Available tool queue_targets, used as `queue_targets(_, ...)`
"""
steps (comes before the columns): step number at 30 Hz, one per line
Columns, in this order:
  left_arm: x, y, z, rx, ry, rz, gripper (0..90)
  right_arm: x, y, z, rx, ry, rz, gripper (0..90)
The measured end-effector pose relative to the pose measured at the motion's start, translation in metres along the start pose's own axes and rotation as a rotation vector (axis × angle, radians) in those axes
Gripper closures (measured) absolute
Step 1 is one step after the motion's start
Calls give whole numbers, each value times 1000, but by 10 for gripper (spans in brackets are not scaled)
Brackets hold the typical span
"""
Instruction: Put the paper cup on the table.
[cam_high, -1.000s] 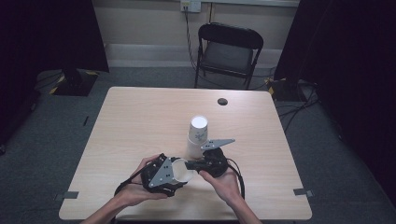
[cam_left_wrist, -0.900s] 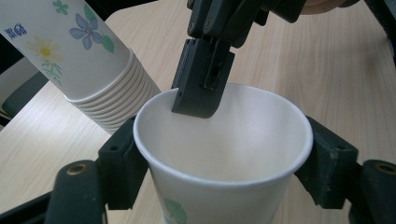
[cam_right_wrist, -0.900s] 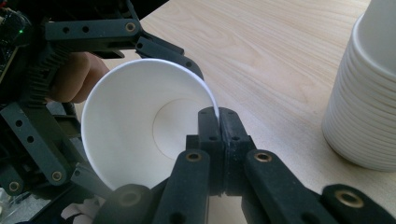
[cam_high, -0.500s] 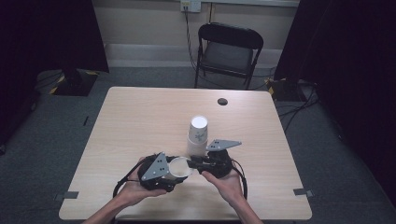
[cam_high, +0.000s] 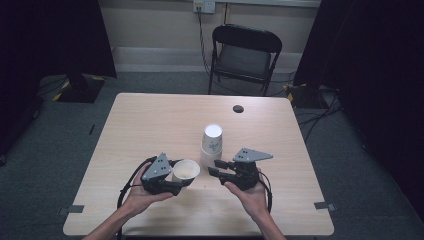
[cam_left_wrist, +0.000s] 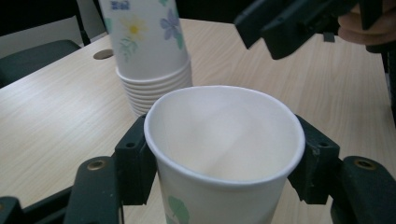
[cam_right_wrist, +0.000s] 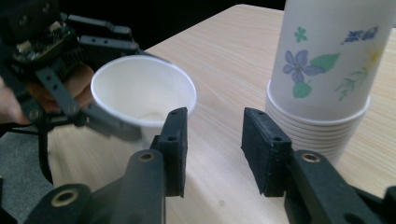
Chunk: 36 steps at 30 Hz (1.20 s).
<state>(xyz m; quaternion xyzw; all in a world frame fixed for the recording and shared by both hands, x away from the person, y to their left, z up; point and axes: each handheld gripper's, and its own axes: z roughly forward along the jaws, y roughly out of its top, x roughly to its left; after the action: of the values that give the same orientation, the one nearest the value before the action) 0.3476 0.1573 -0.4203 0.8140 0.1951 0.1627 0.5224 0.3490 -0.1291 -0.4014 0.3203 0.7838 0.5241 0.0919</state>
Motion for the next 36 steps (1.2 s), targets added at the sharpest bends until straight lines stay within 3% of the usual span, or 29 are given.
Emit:
queue_targets(6, 14, 0, -8, -30, 24, -55, 354, -10, -11, -5, 26, -46, 8, 578)
queue_targets(9, 20, -6, -9, -37, 46, -103, 354, -17, -23, -8, 53, -65, 9, 566)
queue_targets(11, 22, -6, -10, -33, 51, -103, 354, -20, -26, -9, 58, -73, 12, 558)
queue_targets(20, 47, -14, -16, -49, 104, -192, 357, -37, -48, -27, 89, -151, 23, 508)
queue_targets(30, 74, -14, -18, -49, 198, -188, 355, -52, -66, -44, 101, -221, 60, 419)
queue_targets(31, 78, -16, -17, -30, 213, -189, 351, -58, -70, -48, 104, -239, 66, 405)
queue_targets(36, 87, -16, -14, -24, 236, -190, 346, -70, -80, -53, 126, -268, 91, 377)
